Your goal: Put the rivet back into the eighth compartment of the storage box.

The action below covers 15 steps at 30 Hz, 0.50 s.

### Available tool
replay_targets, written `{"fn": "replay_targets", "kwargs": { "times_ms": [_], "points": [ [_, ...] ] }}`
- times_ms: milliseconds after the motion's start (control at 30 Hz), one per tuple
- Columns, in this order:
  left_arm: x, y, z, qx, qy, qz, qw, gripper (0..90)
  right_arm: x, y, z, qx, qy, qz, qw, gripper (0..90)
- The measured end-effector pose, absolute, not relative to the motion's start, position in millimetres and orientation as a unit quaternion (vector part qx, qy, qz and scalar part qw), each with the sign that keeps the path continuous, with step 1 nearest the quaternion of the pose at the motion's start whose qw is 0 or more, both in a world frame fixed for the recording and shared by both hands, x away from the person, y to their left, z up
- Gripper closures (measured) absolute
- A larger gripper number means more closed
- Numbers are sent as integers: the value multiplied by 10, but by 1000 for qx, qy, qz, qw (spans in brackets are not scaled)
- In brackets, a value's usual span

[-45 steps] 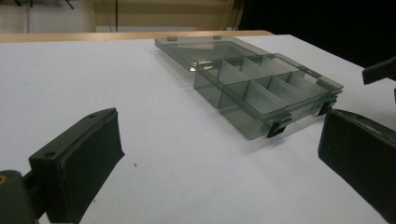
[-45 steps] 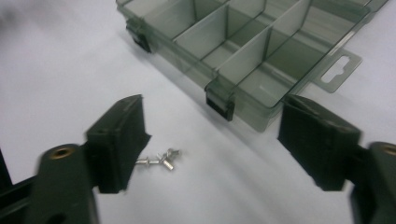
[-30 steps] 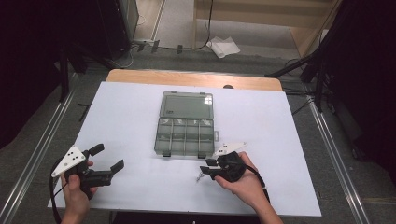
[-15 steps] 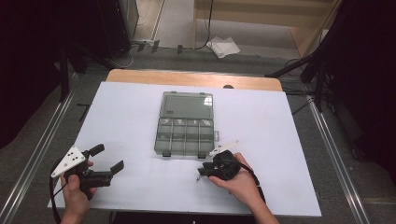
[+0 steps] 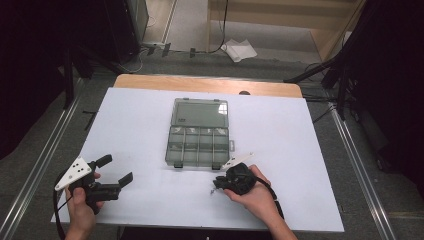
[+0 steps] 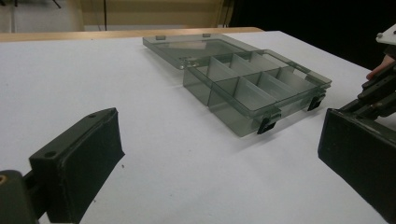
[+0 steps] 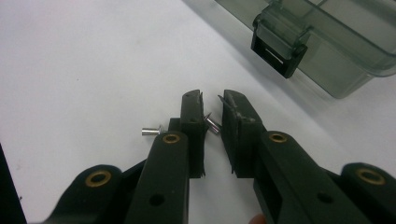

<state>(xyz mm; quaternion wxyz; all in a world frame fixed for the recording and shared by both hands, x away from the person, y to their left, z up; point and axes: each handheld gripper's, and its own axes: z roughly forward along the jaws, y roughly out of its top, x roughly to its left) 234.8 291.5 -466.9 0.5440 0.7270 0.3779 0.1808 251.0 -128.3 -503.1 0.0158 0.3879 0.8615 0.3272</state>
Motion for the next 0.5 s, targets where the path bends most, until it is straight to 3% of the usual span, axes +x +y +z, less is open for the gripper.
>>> {"fn": "replay_targets", "kwargs": {
  "times_ms": [100,133,500],
  "points": [
    [2347,2923,-4669,725,380,181,544,0,2506,-1283,-5028,388,862,327,15,804],
    [2347,2930,-4668,725,381,182,544,0,2503,-1284,-5025,386,863,325,18,862],
    [2347,2910,-4677,723,382,178,547,0,2492,-1321,-4994,381,862,334,29,900]
  ]
}}
